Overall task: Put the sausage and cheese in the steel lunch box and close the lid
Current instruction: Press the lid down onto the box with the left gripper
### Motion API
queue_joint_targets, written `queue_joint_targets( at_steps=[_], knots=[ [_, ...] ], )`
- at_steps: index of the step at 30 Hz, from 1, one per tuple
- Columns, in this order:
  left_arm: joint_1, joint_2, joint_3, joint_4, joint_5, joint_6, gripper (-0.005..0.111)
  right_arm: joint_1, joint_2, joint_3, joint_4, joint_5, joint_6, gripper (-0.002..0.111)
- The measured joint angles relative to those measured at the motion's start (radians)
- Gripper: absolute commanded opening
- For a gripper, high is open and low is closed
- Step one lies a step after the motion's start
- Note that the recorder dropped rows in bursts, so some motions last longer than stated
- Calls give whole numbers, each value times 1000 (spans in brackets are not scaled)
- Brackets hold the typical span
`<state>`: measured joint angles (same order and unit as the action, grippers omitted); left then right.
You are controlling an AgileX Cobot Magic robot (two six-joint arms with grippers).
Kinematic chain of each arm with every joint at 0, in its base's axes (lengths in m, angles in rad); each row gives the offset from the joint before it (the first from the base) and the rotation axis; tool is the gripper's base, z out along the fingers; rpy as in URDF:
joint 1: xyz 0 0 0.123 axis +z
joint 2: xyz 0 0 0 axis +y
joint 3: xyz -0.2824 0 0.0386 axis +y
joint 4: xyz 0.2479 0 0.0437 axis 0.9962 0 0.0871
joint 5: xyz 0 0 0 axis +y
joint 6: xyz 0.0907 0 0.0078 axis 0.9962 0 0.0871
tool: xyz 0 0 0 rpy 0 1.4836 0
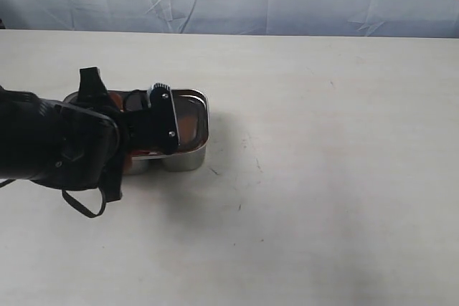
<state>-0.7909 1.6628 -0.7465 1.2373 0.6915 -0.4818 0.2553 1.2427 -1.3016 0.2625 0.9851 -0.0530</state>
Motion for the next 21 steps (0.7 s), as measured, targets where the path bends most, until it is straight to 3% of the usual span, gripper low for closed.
queue_joint_targets(
  at_steps=[16,21],
  knots=[
    [-28,-42,-7,-149,65,96,59,0,0,0,3,-7,-2,55],
    [-28,-42,-7,-202,74,105,59,0,4,65,148,-28,-54,55]
  ],
)
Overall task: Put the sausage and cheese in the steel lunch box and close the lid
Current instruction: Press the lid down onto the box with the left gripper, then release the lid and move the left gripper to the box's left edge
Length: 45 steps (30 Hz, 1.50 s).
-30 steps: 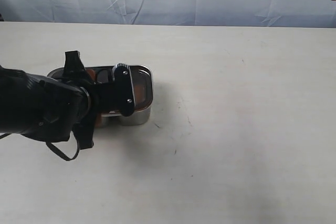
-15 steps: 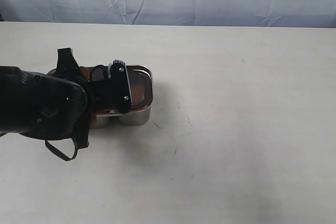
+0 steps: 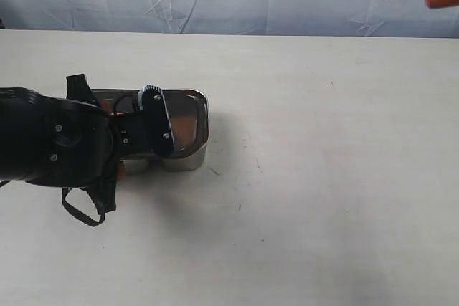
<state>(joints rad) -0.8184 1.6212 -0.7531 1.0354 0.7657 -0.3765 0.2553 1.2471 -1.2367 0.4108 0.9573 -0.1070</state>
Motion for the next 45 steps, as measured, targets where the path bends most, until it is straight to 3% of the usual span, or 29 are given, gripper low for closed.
queue_joint_targets(
  at_steps=[7,12,15,18,25,29,31,39,41,45],
  knots=[
    [0,-25,0,-72,24,16,59,26,138,257,324,-170,-173,55],
    [0,-93,0,-82,117,21,58,28,181,273,378,-201,-234,55],
    [0,-172,0,-135,183,23,41,28,181,273,379,-203,-247,55],
    [0,-269,0,-210,210,21,3,28,181,273,379,-203,-251,55],
    [26,-345,0,-247,214,-160,0,28,181,273,380,-207,-255,55],
    [169,-345,0,-352,199,-217,0,28,181,273,380,-207,-256,55],
    [286,-345,0,-448,169,-203,0,28,181,273,378,-207,-256,55],
    [726,-270,-2,-966,63,167,0,28,181,273,378,-207,-259,55],
    [771,-230,-2,-1051,40,236,0,28,181,273,378,-207,-259,55],
    [791,-173,-2,-1153,-53,276,0,28,181,273,374,-201,-260,55]
  ],
)
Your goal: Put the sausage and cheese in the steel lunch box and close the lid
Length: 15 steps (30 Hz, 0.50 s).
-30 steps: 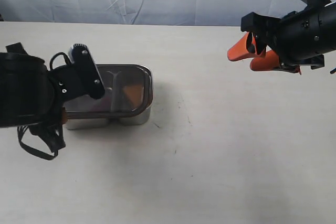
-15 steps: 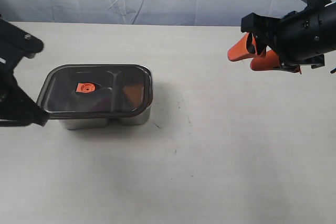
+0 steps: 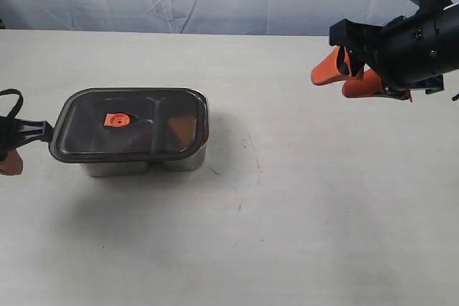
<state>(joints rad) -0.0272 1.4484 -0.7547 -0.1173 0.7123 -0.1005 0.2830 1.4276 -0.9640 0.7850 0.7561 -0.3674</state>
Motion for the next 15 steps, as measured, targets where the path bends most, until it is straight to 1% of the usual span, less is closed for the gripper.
queue_joint_targets(
  at_steps=[9,12,15],
  knots=[
    [0,95,-2,-34,-117,8,0,0,0,0,-10,1,-1,55],
    [0,107,-18,-36,-129,8,0,0,0,0,-21,1,-1,55],
    [0,109,-65,-40,-132,8,0,0,0,0,-29,1,-1,55]
  ],
)
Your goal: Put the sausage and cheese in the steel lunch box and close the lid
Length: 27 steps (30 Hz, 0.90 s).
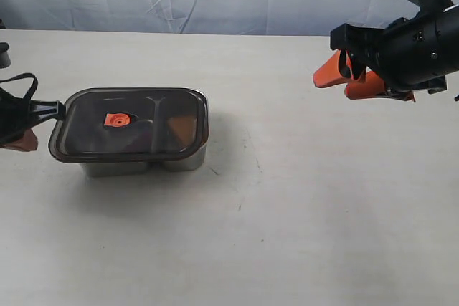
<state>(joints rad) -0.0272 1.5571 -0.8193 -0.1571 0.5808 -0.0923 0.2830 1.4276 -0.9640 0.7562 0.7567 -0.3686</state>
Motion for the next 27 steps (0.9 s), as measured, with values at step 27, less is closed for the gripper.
queue_joint_targets(
  at_steps=[27],
  knots=[
    [-69,100,-123,12,21,0,0,0,0,0,-23,-25,0,55]
  ],
)
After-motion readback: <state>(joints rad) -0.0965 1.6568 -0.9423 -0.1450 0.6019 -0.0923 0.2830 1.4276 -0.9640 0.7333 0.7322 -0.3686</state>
